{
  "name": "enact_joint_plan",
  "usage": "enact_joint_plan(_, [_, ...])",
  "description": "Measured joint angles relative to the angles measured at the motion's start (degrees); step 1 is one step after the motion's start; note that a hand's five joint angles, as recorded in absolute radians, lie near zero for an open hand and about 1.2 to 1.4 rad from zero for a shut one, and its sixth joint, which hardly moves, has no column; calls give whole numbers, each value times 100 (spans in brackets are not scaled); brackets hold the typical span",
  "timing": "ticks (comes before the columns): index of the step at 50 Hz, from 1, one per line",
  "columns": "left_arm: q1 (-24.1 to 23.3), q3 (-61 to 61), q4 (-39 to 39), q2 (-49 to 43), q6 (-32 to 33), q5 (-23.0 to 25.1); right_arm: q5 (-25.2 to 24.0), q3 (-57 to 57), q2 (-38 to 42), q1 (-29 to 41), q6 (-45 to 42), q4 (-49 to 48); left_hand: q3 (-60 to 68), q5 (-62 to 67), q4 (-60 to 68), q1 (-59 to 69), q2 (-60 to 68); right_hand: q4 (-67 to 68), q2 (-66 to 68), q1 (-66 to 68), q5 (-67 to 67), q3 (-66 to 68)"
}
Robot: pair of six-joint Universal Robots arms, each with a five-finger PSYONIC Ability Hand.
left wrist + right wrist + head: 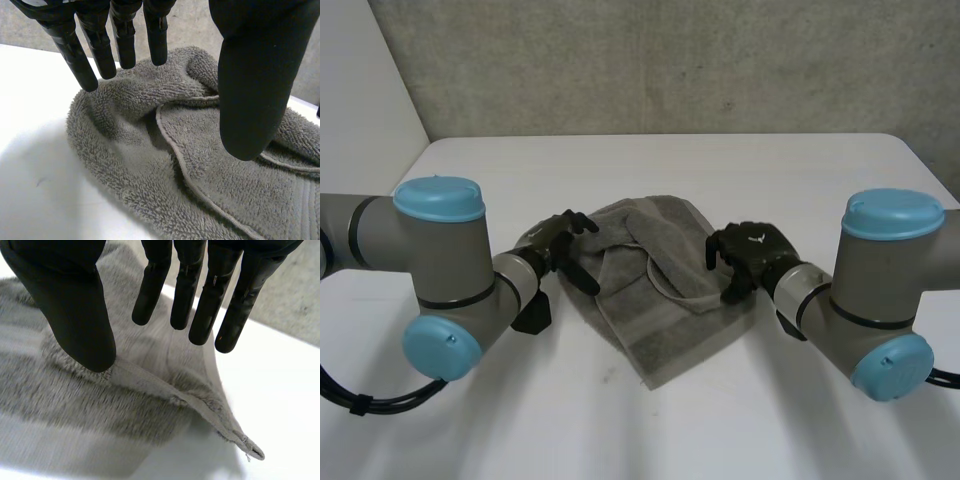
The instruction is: Fold the towel.
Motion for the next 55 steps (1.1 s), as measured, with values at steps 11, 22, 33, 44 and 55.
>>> enact_joint_plan(11, [-37,22,-12,-11,-4,-57,8,40,232,-1,-304,-62,0,0,0,0,0,-377,-371,-351,-388,-343])
enact_joint_plan(22, [-53,3,-2,-12,3,-61,22,-207,456,-4,-379,-198,0,0,0,0,0,974,1021,1198,906,1002])
enact_joint_plan(33, [-198,104,5,-217,-31,-86,37,-341,-43,-2,-291,-526,3,5,7,0,9,3091,3036,3520,2989,3090])
enact_joint_plan(44, [-380,600,-7,-603,-369,-372,-60,-154,-1367,20,-302,-301,80,73,89,51,93,3156,3096,3589,3057,3165])
enact_joint_plan(55, [-465,989,-23,-904,-471,-652,-216,-99,-2259,-22,-300,-136,103,81,111,56,108,3158,3106,3589,3059,3170])
